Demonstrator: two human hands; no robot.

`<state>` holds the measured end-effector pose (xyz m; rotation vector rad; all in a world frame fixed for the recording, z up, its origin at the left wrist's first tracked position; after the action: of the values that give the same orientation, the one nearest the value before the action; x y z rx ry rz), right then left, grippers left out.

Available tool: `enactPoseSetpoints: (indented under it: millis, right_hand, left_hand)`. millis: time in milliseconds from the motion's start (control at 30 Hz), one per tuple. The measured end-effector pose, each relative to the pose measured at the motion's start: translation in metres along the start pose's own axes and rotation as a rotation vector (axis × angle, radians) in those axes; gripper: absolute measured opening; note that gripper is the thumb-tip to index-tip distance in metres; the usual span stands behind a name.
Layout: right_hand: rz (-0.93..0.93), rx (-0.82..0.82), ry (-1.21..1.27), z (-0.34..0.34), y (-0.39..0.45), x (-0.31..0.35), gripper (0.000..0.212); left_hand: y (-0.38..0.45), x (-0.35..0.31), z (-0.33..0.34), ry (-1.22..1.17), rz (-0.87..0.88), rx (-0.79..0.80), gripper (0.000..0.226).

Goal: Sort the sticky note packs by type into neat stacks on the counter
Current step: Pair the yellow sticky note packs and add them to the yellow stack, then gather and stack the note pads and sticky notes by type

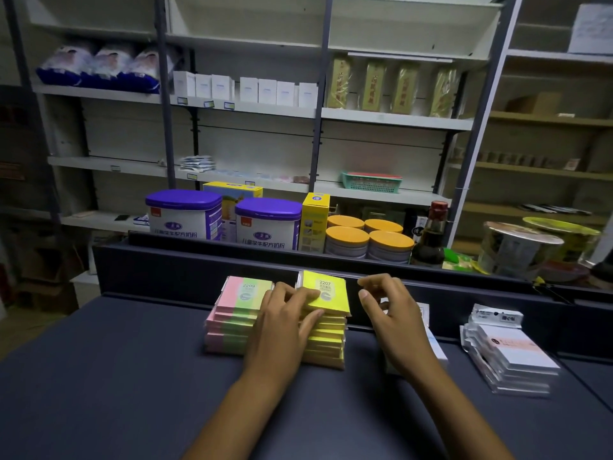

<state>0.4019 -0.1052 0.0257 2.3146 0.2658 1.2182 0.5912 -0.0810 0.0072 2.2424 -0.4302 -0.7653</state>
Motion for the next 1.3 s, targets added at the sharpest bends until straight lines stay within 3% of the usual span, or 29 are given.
enactPoseSetpoints:
  millis: [233,367,467,667,1033,1300]
  right_hand:
    - [-0.034,0.03,-0.06,0.002,-0.001,-0.002,0.01]
    - [-0.065,0.073,-0.156,-0.001,-0.001,-0.002,0.014]
    - [-0.081,0.115,-0.273,-0.005,-0.003,-0.004,0.023]
    - [-0.087,0.151,-0.483,-0.034,-0.016,-0.013,0.034]
    - [-0.023,0.125,-0.677,-0.186,-0.029,-0.074,0.04]
    - [0.015,0.134,-0.699,-0.259,-0.028,-0.124,0.043]
  left_hand:
    - [-0.002,0.0,0.002,0.091,-0.045,0.024,0.027]
    - [-0.001,-0.003,-0.003,0.101,-0.005,-0.014,0.031]
    - [0.0,-0.008,-0.009,0.121,0.042,-0.048,0.022]
    - [0.004,-0.033,-0.012,0.226,0.143,-0.011,0.017]
    - [0.017,-0.166,0.062,0.117,0.168,0.027,0.016]
    - [0.019,-0.219,0.125,0.029,0.012,0.166,0.022]
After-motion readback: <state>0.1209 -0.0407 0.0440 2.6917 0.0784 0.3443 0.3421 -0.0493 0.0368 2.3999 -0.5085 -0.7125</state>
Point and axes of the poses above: each hand's wrist, its own y-axis towards the middle knuckle, its own z-axis out of the palm, x = y × z, the point moved 5 cm from there along y, towards the middle knuckle, and after that the axes turned 7 degrees about z, right-handed, at the moved point
